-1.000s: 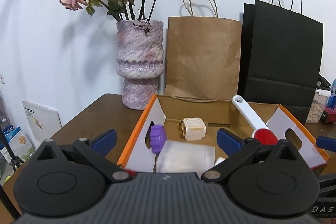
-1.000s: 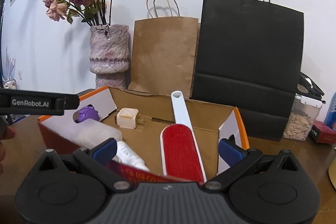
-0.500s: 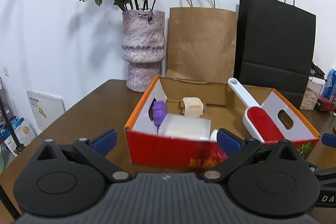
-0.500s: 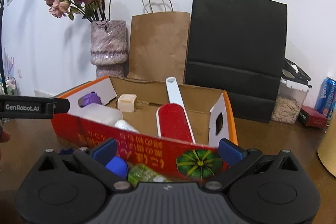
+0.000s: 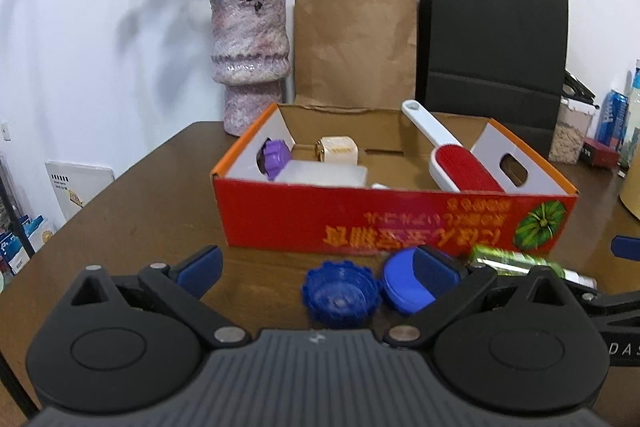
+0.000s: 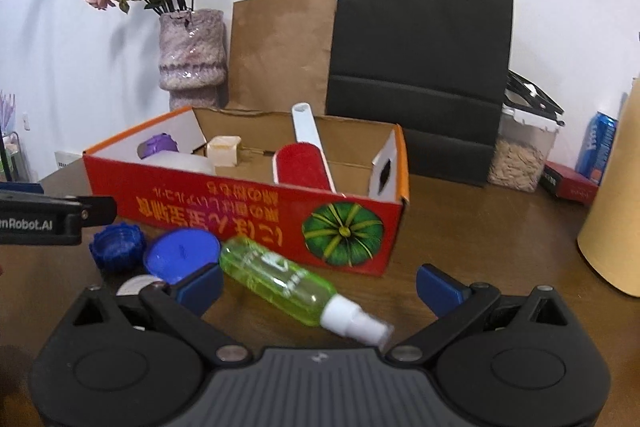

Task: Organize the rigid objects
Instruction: 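Move both tools back toward the remaining caps on the table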

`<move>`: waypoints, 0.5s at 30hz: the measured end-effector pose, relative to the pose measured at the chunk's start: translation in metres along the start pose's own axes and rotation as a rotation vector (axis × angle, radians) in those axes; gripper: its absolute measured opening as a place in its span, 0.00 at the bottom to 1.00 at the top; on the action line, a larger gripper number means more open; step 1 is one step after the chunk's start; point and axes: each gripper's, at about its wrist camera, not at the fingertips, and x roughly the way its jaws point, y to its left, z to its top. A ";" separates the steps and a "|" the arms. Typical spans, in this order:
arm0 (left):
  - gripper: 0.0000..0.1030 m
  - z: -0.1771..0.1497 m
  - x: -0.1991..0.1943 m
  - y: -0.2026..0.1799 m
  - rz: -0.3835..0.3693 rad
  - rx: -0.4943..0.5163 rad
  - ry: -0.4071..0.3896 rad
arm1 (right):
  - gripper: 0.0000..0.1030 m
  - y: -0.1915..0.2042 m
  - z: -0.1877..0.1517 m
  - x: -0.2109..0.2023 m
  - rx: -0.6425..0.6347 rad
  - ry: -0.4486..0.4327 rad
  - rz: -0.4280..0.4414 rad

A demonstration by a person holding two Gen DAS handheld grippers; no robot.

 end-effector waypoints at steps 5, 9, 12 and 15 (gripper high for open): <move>1.00 -0.010 -0.007 -0.006 0.000 0.008 0.016 | 1.00 -0.006 -0.009 -0.009 0.008 0.015 -0.006; 1.00 -0.017 -0.014 -0.005 0.006 0.002 0.024 | 1.00 -0.007 -0.015 -0.014 0.011 0.028 0.005; 1.00 -0.021 -0.016 -0.001 0.011 -0.005 0.038 | 1.00 -0.001 -0.019 -0.017 -0.008 0.033 0.012; 1.00 -0.024 -0.015 0.003 0.022 -0.006 0.057 | 1.00 0.005 -0.020 -0.019 -0.024 0.033 0.021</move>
